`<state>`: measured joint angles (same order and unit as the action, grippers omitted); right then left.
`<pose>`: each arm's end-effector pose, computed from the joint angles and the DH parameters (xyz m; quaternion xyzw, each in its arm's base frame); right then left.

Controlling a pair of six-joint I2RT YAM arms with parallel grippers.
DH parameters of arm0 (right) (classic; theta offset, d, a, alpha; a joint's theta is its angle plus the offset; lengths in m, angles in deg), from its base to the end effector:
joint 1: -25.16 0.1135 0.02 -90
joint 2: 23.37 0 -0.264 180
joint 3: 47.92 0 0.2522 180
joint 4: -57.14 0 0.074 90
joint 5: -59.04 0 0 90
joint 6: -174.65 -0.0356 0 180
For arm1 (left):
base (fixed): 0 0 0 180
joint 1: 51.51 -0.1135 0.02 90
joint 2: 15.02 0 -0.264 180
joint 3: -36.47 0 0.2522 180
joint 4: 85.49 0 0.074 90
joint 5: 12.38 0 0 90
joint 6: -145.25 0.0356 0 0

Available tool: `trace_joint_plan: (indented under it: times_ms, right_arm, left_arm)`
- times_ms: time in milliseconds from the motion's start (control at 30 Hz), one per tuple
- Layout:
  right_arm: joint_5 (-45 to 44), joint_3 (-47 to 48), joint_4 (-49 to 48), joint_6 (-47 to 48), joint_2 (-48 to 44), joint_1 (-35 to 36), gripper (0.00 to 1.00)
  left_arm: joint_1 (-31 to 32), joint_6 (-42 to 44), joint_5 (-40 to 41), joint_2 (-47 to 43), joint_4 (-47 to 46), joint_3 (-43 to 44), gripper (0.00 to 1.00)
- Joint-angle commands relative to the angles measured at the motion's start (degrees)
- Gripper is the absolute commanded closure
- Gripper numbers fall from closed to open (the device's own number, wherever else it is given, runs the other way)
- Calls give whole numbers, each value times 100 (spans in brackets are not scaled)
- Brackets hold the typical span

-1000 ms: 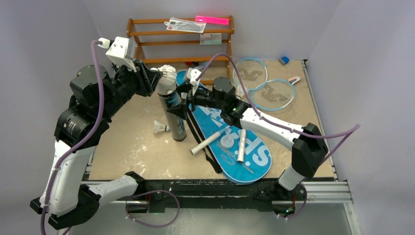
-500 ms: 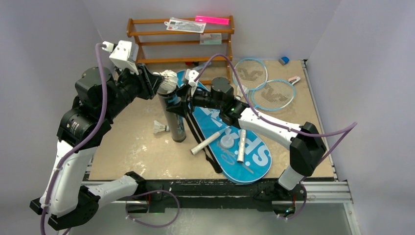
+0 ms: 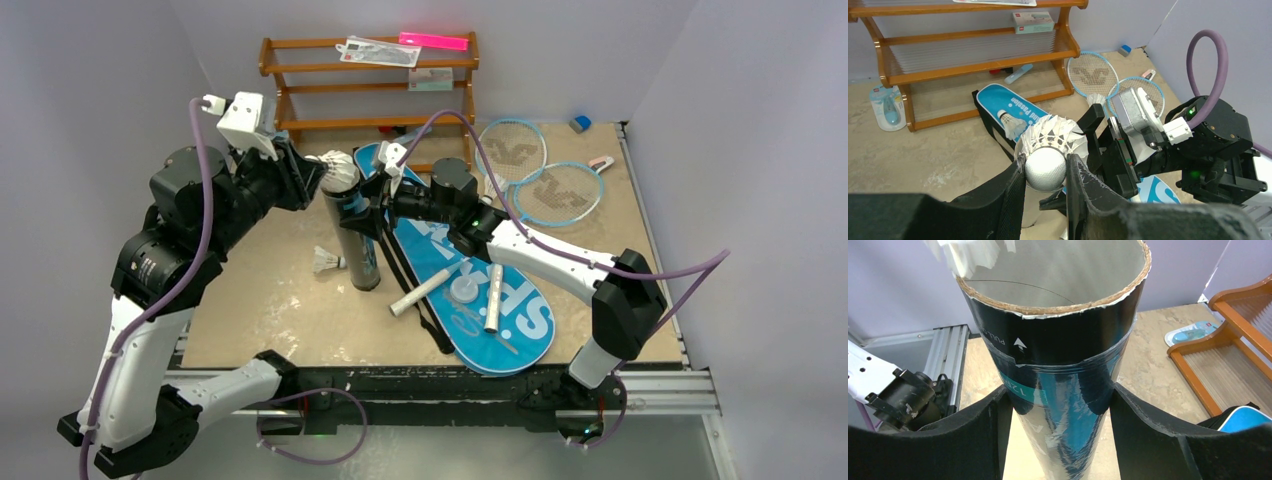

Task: Pack up the badminton gear
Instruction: Place the shuttlecock at the shuttle tube.

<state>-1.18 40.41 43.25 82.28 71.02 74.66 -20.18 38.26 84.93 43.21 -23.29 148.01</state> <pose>0.2430 0.3118 0.3644 -0.4314 0.5047 0.4704 0.5812 0.1217 -0.0688 0.5233 0.0535 0.7575 -0.2214 0.6118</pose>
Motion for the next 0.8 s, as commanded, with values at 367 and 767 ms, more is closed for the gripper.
trace_joint_plan:
  times_ms: [367, 767]
  right_arm:
    - [218, 351, -179, -18, -44, 32, 42]
    - [248, 389, -136, -12, -41, 38, 43]
  left_arm:
    - [30, -90, 330, 12, -31, -83, 100]
    - [28, -114, 183, 143, -75, -32, 100]
